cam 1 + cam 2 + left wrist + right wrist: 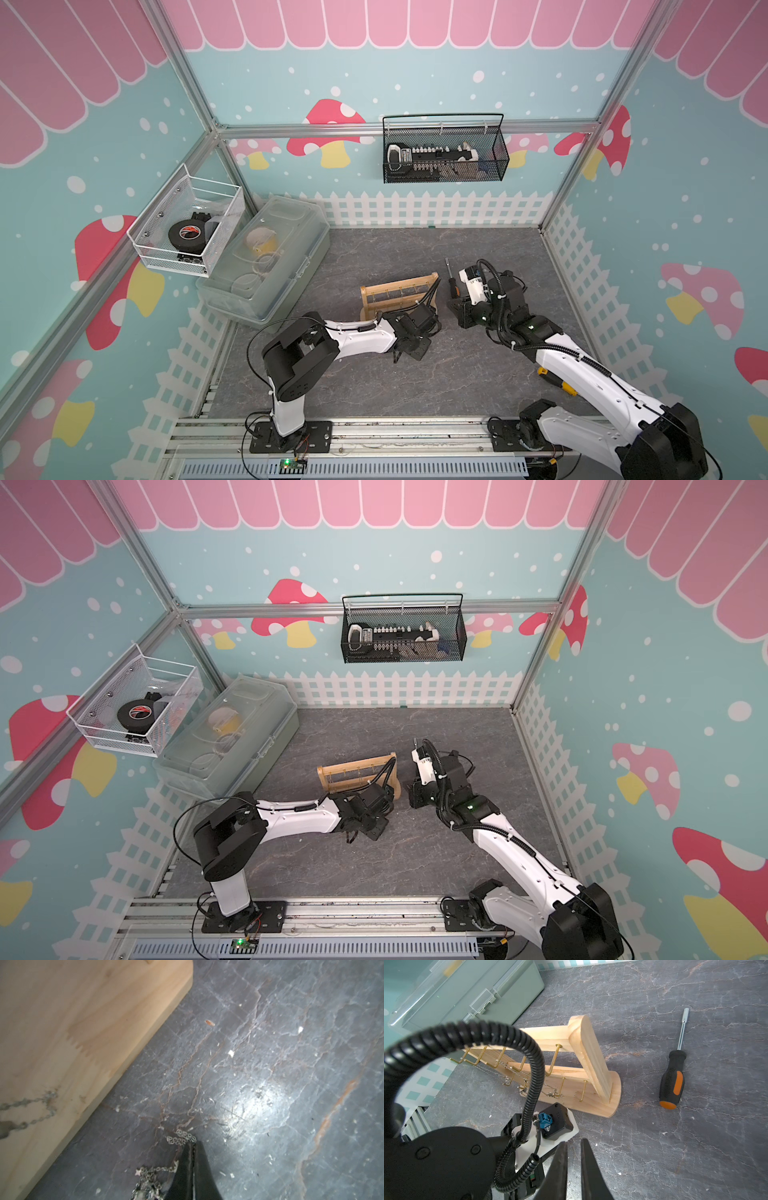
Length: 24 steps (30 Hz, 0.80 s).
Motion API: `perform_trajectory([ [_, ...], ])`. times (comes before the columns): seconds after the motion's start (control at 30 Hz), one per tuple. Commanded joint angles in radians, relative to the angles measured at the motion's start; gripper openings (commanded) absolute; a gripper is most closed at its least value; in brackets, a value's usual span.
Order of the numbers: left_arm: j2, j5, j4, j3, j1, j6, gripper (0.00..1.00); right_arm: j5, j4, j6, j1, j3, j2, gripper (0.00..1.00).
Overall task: Hang the necklace on the jewelry display stand
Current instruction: Pick up the necklace from the center of the board.
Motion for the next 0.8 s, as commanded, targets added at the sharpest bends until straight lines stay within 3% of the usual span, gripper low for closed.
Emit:
perform_trajectory([
  [0.0, -0.037, 0.018, -0.057, -0.008, 0.001, 0.003, 0.0, -0.001, -0.008, -0.014, -0.006, 0.018, -0.013, 0.15],
  [0.6, -0.312, 0.035, -0.048, 0.003, 0.002, -0.066, 0.0, 0.005, -0.006, -0.025, -0.007, -0.015, 0.002, 0.15],
  [0.77, -0.389, 0.052, -0.05, 0.025, 0.012, -0.08, 0.0, -0.061, 0.026, -0.032, -0.008, -0.04, 0.003, 0.15],
])
